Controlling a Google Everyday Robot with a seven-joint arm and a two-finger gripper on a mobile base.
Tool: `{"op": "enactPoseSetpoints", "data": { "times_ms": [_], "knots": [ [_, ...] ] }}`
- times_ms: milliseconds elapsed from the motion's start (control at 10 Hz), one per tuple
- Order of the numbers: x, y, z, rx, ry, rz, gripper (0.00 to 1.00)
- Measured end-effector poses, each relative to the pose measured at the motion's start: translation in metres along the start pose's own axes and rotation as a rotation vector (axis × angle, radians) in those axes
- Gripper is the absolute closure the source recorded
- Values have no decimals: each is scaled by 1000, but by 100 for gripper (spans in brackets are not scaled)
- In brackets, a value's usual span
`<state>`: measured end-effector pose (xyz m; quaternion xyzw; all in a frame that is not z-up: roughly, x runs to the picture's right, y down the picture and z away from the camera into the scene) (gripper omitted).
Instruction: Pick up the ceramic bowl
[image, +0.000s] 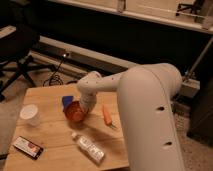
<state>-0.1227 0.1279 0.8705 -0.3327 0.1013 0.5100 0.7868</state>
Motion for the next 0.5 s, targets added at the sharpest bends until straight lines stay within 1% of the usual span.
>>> {"op": "enactPoseSetpoints", "data": {
  "times_ms": [100, 200, 300, 400, 500],
  "knots": [
    [-5, 3, -6, -22, -9, 14, 91],
    [-9, 5, -23, -66, -30, 41, 99],
    [-12, 3, -38, -103, -57, 58, 100],
    [-14, 3, -62, -169, -98, 76, 100],
    [-13, 2, -91, -242, -146, 89, 100]
  ]
}}
